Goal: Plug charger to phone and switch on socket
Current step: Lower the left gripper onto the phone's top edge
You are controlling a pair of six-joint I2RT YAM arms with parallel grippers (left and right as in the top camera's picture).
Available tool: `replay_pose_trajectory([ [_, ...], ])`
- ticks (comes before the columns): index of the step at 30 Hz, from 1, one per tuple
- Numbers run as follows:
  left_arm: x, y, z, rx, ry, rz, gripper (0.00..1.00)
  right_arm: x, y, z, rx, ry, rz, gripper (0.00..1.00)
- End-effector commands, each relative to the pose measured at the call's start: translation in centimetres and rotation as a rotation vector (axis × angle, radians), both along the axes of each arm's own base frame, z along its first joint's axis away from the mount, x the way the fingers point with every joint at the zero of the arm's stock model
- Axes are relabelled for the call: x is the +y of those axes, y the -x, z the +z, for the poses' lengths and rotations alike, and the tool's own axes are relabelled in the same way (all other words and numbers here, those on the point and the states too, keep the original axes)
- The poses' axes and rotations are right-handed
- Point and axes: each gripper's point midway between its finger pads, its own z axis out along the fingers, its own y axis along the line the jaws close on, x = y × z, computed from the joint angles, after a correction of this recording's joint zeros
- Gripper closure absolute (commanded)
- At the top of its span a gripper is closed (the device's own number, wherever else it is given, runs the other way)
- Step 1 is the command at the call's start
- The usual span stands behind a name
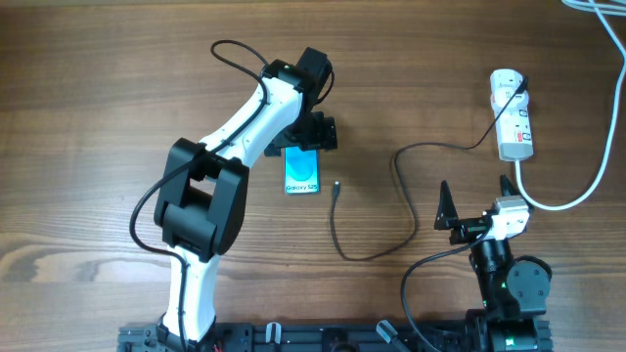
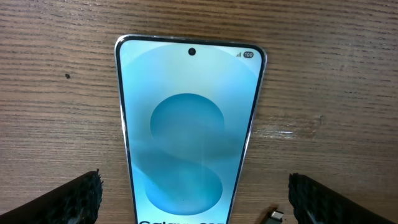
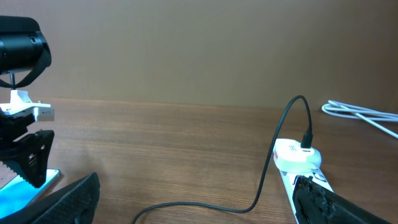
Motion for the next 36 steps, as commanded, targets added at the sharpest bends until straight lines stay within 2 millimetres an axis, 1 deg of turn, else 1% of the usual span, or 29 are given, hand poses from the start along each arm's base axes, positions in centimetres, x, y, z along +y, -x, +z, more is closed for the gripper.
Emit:
replay_pose_trajectory([
  [1, 0.43, 0.03, -0.76, 0.002, -0.031, -0.002, 0.00, -0.41, 0.00, 0.19, -0.009, 0.012, -0.021, 0.00],
  [4, 0.84, -0.17, -0.77, -0.010, -0.054, -0.001, 0.00, -0.41, 0.00, 0.19, -0.009, 0.012, -0.022, 0.00],
  [9, 0.87, -0.19, -0.77, -0.011, -0.056, -0.001, 0.00, -0.41, 0.00, 0.19, -0.009, 0.012, -0.021, 0.00],
  [19, 0.23, -0.26, -0.76, -0.024, -0.050, -0.014, 0.00, -0.41, 0.00, 0.19, -0.009, 0.012, -0.021, 0.00],
  [31, 0.35, -0.27, -0.79, -0.026, -0.056, -0.013, 0.00, -0.41, 0.00, 0.19, -0.009, 0.012, -0.021, 0.00],
  [36, 0.58, 0.15, -1.44, -0.015, -0.063, -0.014, 0.00, -0.41, 0.00, 0.19, -0.009, 0.012, -0.021, 0.00],
])
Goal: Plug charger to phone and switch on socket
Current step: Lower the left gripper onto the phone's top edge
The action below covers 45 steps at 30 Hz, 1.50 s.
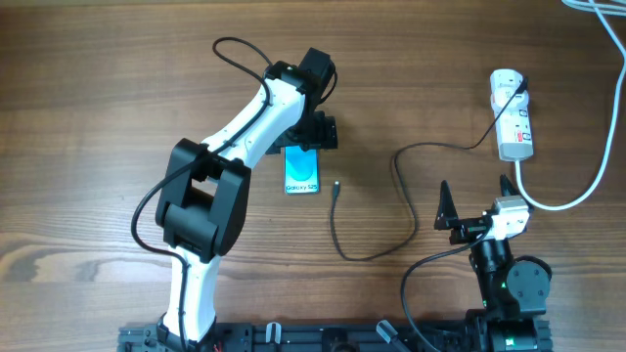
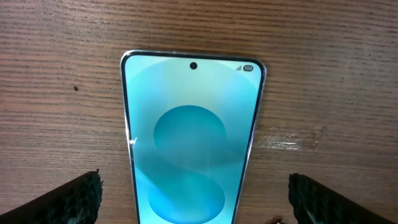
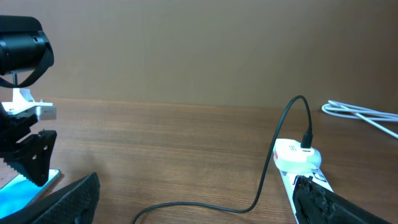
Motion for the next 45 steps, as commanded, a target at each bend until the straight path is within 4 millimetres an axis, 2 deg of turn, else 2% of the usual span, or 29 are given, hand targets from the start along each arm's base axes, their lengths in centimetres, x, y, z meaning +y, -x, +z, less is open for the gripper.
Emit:
replay_pose_trajectory([
  [1, 0.6, 0.8, -1.6, 0.025, -0.033, 0.001, 0.00, -0.4, 0.0, 0.2, -0.009, 0.012, -0.022, 0.00],
  [4, 0.7, 1.1, -2.3, 0.029, -0.035, 0.012, 0.00, -0.4, 0.0, 0.2, -0.009, 0.012, -0.021, 0.00],
  [10, 0.5, 0.6, -2.2, 0.011, -0.025, 0.026, 0.00, -0.4, 0.0, 0.2, -0.009, 0.012, -0.021, 0.00],
  [15, 1.0, 0.4, -2.2, -0.005, -0.058, 0.027, 0.00, -0.4, 0.0, 0.2, -0.009, 0.012, -0.021, 0.00],
  [35, 0.8, 0.3, -2.4, -0.012, -0.054, 0.024, 0.00, -0.4, 0.0, 0.2, -0.009, 0.012, -0.021, 0.00],
  [45, 1.3, 1.1, -4.6, -0.005, -0.057, 0.029, 0.00, -0.4, 0.0, 0.2, -0.009, 0.012, -0.021, 0.00],
])
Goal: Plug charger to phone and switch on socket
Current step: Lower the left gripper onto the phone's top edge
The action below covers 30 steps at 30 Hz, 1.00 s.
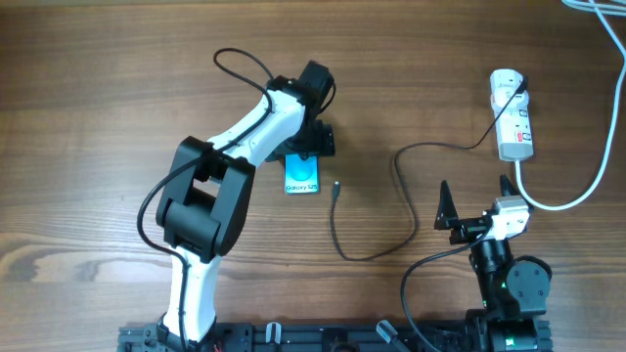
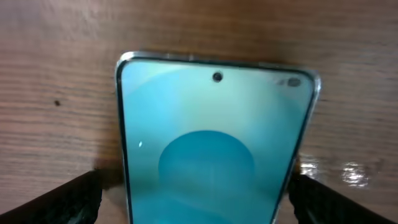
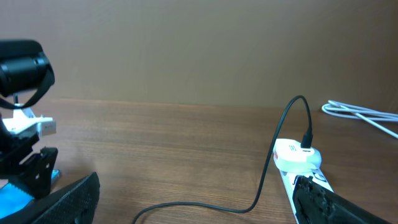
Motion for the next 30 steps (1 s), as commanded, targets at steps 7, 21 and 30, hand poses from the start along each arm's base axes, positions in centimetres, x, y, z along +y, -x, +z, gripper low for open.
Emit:
replay_pose_trajectory([
  [7, 0.7, 1.1, -2.0, 0.034, -0.037, 0.011, 0.00, -0.4, 0.0, 0.2, -0.009, 0.012, -0.022, 0.00],
  [21, -0.2, 1.8, -2.0, 0.071, 0.011, 0.006, 0.00, -0.4, 0.0, 0.2, -0.009, 0.012, -0.022, 0.00],
  [30, 0.4, 2.8, -2.0, 0.112, -0.011, 0.008, 0.00, -0.4, 0.0, 0.2, -0.009, 0.012, -0.022, 0.00],
])
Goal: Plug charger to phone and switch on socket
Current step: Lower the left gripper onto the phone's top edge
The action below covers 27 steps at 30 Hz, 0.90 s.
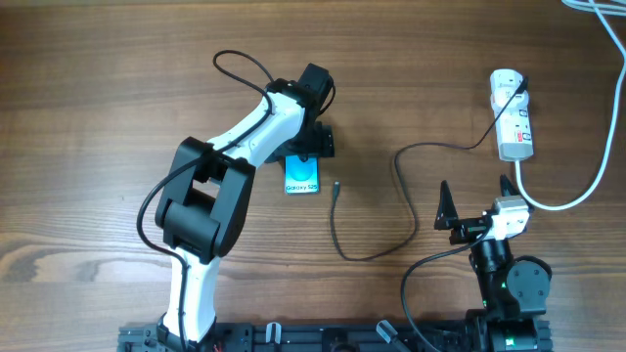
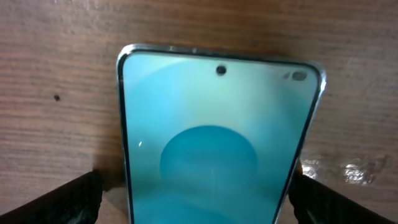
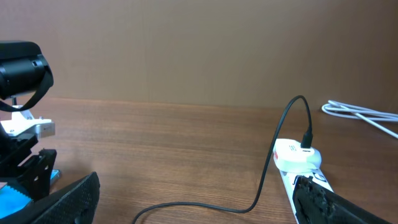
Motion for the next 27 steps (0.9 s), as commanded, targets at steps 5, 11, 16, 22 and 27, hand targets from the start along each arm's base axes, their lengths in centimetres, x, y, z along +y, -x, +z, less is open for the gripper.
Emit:
replay_pose_trajectory([
  [5, 0.40, 2.47, -1.81, 0.103, -0.014, 0.007, 0.00, -0.40, 0.00, 0.19, -0.009, 0.011, -0.021, 0.00],
  [11, 0.42, 2.46, -1.81, 0.102, -0.015, -0.001, 0.02, -0.40, 0.00, 0.19, -0.009, 0.011, -0.021, 0.00],
  [16, 0.41, 2.45, -1.81, 0.102, -0.015, -0.001, 0.12, -0.40, 0.00, 0.19, -0.009, 0.011, -0.021, 0.00],
  [22, 0.35, 2.32, -1.79, 0.097, -0.012, 0.000, 0.17, -0.41, 0.00, 0.19, -0.009, 0.011, -0.022, 0.00],
  [27, 0.32, 2.29, -1.79, 0.096, -0.011, 0.001, 0.20, -0.40, 0.00, 0.19, -0.009, 0.012, -0.021, 0.00],
])
